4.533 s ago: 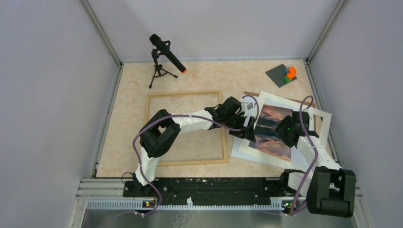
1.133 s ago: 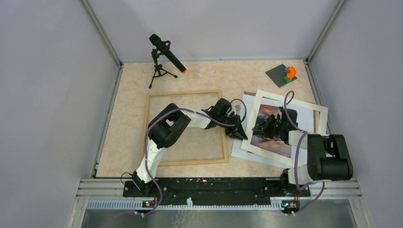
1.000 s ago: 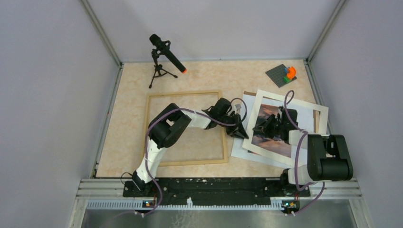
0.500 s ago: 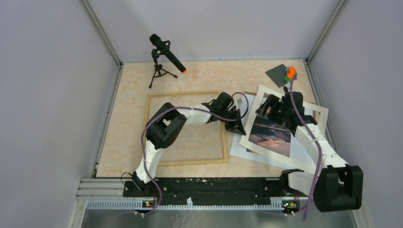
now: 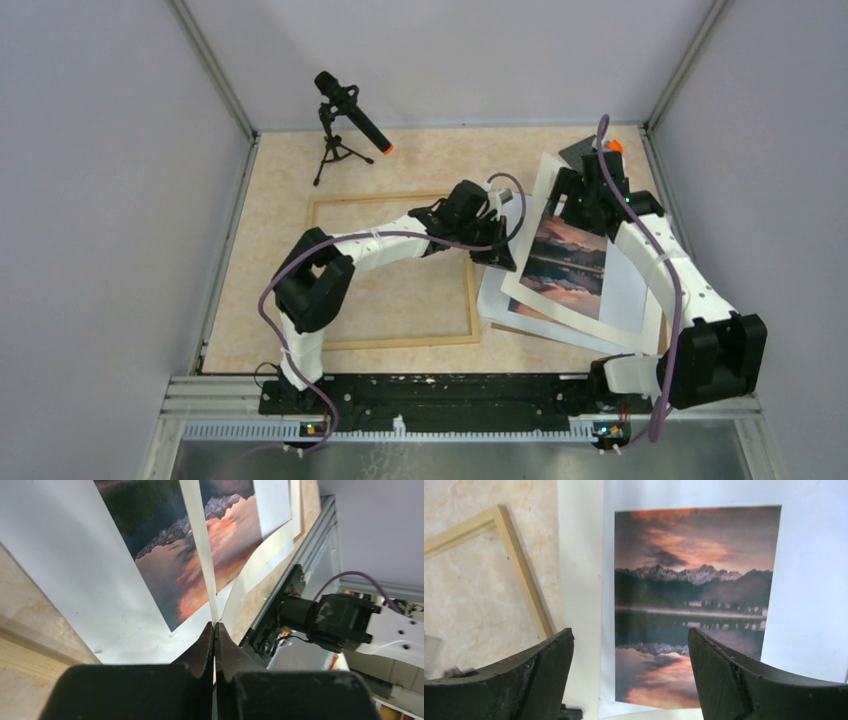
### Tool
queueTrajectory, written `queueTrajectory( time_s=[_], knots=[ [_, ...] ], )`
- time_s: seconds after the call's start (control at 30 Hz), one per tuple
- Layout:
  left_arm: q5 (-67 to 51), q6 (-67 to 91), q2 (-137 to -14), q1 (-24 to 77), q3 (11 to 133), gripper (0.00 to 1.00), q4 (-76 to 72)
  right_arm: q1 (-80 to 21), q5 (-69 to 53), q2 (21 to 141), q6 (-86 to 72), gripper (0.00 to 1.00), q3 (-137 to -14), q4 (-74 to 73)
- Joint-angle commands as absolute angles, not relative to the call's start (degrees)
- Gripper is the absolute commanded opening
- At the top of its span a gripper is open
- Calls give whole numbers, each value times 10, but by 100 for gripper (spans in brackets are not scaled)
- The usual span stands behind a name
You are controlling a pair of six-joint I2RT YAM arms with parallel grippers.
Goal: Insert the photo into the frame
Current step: Pick up the photo frame item at the center of the board.
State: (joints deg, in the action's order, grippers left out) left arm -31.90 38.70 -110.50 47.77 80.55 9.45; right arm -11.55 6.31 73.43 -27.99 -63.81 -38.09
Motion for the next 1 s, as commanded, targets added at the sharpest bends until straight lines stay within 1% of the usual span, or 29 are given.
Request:
queueTrajectory(
  time_s=[0.0, 0.13, 0.27, 0.5, 0.6, 0.77, 0.87, 0.97],
  knots=[
    [-254, 351, -1075, 500, 797, 0, 93, -135, 124, 773, -276, 83, -737, -431],
    [-222, 328, -1069, 514, 803, 0, 102, -164, 171, 811, -281, 82, -783, -457],
    [-186, 302, -1061, 527, 810, 0, 120, -185, 207, 870, -276, 79, -837, -498],
    [-155, 281, -1048, 543, 806, 0, 126, -209, 265, 943, -263, 75, -914, -542],
    [-154, 279, -1048, 547, 807, 0, 125, -219, 284, 969, -257, 68, -938, -559],
    [-160, 282, -1054, 553, 806, 0, 117, -235, 333, 999, -256, 63, -955, -572],
    [-161, 283, -1056, 555, 809, 0, 118, -238, 348, 1015, -260, 55, -959, -580],
    [-155, 279, -1055, 556, 806, 0, 119, -241, 361, 1032, -266, 53, -958, -584]
  ],
)
